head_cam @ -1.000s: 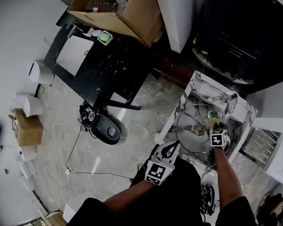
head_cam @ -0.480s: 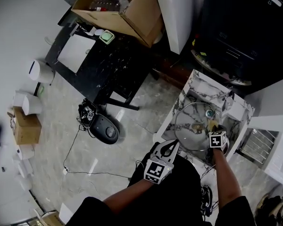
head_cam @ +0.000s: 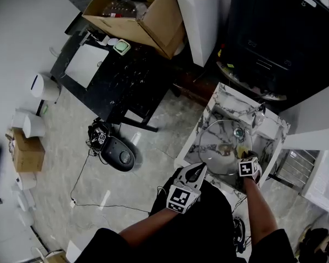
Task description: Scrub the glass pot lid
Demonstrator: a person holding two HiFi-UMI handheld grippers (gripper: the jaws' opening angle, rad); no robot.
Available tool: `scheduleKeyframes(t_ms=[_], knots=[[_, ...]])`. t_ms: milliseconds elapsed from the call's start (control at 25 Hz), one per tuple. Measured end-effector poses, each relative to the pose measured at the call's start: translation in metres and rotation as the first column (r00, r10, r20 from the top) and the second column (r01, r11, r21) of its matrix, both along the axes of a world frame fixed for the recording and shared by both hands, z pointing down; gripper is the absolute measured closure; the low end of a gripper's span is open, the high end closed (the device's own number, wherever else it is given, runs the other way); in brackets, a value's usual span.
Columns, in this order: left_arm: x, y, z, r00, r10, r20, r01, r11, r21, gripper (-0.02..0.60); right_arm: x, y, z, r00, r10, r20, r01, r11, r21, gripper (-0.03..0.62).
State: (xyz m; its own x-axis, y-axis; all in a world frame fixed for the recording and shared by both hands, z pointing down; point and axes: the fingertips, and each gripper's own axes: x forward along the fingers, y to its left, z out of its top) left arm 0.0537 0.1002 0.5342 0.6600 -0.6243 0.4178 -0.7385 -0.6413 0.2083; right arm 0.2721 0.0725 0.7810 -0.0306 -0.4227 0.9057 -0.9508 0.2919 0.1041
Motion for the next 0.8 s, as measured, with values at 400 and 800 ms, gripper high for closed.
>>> scheduleKeyframes(t_ms=[400,800], knots=[[0.005,0.005,0.000,1.000,0.000,-0.005,0.000,1.000,-0.005,0.565,-0.008,0.022,0.002,0.999,-0.038,0.011,0.038,0.999,-0.036,0.533],[0.000,0.003,0.000,1.000,-0.009,-0.016,0.008,1.000,-0.014,0.565,-0.024,0.037,0.004,0.995,-0.100,0.031,0.102,0.991,-0.092,0.533]])
